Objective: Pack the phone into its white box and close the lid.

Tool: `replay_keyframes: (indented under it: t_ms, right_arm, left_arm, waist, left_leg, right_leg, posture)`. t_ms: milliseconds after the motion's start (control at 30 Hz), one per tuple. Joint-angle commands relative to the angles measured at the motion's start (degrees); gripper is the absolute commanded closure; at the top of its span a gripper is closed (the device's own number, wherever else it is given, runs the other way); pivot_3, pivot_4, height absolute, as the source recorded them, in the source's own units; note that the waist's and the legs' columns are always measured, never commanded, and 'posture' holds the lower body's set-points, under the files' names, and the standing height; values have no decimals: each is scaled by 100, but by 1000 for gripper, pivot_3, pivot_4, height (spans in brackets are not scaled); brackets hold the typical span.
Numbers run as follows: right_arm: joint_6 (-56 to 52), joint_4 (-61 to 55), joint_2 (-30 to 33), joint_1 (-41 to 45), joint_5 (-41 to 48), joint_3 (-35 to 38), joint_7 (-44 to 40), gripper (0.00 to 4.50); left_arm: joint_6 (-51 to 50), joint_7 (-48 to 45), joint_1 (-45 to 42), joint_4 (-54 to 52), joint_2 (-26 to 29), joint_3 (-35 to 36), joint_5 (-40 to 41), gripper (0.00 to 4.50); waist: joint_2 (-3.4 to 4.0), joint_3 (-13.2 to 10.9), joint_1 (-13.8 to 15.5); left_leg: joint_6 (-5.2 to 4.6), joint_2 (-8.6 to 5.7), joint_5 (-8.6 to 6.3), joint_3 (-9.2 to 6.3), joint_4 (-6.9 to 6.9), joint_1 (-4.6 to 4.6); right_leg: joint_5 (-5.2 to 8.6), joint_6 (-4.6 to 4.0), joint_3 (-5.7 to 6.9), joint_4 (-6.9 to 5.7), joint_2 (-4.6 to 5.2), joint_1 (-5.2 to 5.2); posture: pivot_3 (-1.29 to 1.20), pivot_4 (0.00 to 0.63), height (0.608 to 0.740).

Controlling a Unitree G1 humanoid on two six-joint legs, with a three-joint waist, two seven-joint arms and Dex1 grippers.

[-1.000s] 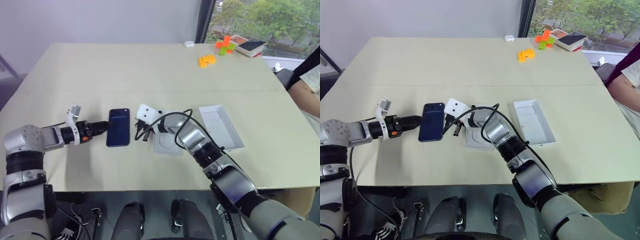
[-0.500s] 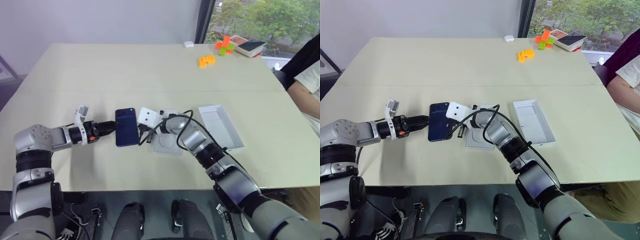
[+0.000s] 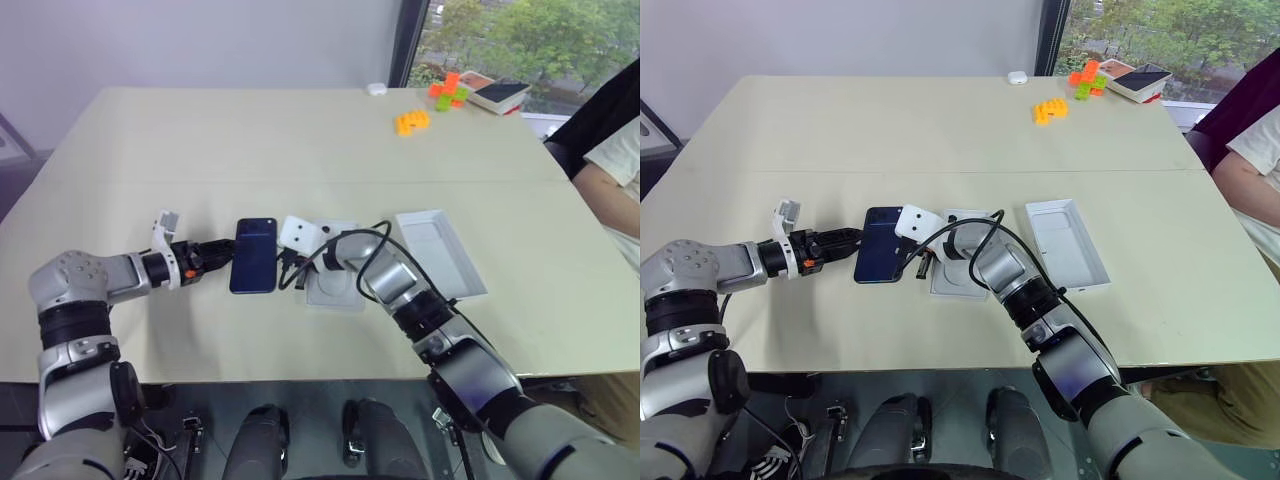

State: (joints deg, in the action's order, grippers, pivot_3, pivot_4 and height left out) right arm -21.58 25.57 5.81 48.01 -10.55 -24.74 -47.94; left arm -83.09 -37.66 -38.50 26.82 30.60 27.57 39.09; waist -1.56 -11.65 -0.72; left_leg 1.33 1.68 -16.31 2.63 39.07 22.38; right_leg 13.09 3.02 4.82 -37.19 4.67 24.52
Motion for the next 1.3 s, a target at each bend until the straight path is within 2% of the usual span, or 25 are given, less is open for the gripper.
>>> replay_keyframes:
  t_ms: [33,233,433,600,767,900,1300]
  right_arm:
    - [67,-142,-173,-3,55,-153,-79,4480]
    - [80,-126,-152,1,47,-108,-76,4480]
    - [130,-113,-134,-14,2,-101,-61,4480]
    - [125,-129,-143,-18,-11,-97,-47,4480]
    - [141,-144,-117,-19,-29,-99,-52,4480]
    - [172,-129,-102,-18,-76,-117,-44,4480]
    - [248,-79,-81,32,-118,-49,-10,4480]
  left_arm:
    - [-423,-13,-99,-69,-364,-36,325,1501]
    - [-611,208,-310,57,-547,529,416,1501]
    - [-689,474,-302,-25,-798,693,363,1501]
    - [-798,726,-308,-101,-848,687,255,1501]
    - [-941,796,-245,-413,-829,520,920,1501]
    - [-941,1006,-357,-344,-832,803,1217,1501]
    - [-941,1392,52,-311,-704,513,1447,1501]
  waist:
    - [0,0,1]
    - [0,0,4]
    - [0,0,7]
    - [0,0,4]
    - [0,0,9]
    - [-1,0,11]
    - [-6,1,-66]
  left_leg:
    - [0,0,0,0,0,0]
    - [1,0,0,-1,0,1]
    - [3,0,1,-3,0,1]
    - [9,0,4,-5,0,1]
    - [11,2,4,-6,-2,2]
    - [14,2,5,-9,-1,2]
    - [29,14,13,-6,-28,0]
  right_leg:
    - [0,0,0,0,0,0]
    - [0,0,1,1,0,1]
    - [0,0,2,1,1,1]
    - [-1,-1,2,1,1,1]
    - [-1,-1,2,2,2,1]
    - [-1,-1,1,2,10,0]
    - [-1,-2,0,2,-4,14]
  posture:
    - [0,150,740]
    - [0,150,740]
    - [0,150,740]
    - [0,150,740]
    - [0,150,740]
    - [0,150,740]
    - [0,150,740]
